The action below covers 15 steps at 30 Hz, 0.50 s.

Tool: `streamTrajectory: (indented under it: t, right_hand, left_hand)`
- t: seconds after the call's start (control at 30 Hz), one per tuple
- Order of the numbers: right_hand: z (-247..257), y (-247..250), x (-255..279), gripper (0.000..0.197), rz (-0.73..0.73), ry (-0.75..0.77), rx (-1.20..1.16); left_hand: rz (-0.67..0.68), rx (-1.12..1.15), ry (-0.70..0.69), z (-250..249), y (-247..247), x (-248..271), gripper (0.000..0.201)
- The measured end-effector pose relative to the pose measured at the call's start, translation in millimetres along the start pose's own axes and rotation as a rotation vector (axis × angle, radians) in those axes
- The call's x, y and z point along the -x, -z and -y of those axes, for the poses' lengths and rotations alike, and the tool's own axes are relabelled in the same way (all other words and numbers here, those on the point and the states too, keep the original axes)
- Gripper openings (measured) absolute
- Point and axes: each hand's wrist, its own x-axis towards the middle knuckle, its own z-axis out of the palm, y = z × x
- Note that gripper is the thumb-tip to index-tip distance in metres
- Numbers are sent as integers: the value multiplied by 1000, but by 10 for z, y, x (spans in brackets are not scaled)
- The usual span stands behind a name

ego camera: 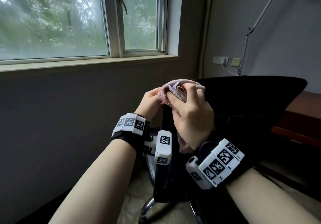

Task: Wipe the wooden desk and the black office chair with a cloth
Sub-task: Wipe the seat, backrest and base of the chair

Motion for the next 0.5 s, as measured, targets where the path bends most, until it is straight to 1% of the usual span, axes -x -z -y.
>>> streamTrajectory:
  t: [0.07, 0.1, 0.13, 0.17, 0.23, 0.27, 0.3, 0.4, 0.5]
  right_hand:
    - [-25, -39, 44, 34, -1, -15, 43]
    - [-28, -55, 57, 33, -5, -20, 64]
    - [-30, -67, 67, 33, -8, -23, 80]
    - [-29, -71, 71, 32, -12, -26, 88]
    - [-38, -65, 70, 30, -16, -32, 90]
    - [-41, -58, 75, 29, -17, -32, 93]
    - [-41, -45, 88, 29, -13, -30, 95]
    - [-61, -38, 151, 33, 32, -4, 70]
    - [-87, -126, 333, 36, 166, 40, 49]
  left_hand:
    - [31, 5, 16, 24, 4, 3, 18]
    - [36, 25, 26, 49, 17, -12, 22]
    - [25, 50, 48, 67, 22, -31, 29]
    - [0, 73, 85, 71, 18, -49, 40]
    - [-13, 87, 155, 88, 14, -75, 69]
    - [5, 96, 159, 88, -1, -61, 78]
    - [17, 108, 152, 98, -4, -46, 82]
    - [38, 141, 146, 88, -42, 2, 74]
    - [25, 148, 154, 83, -80, -7, 67]
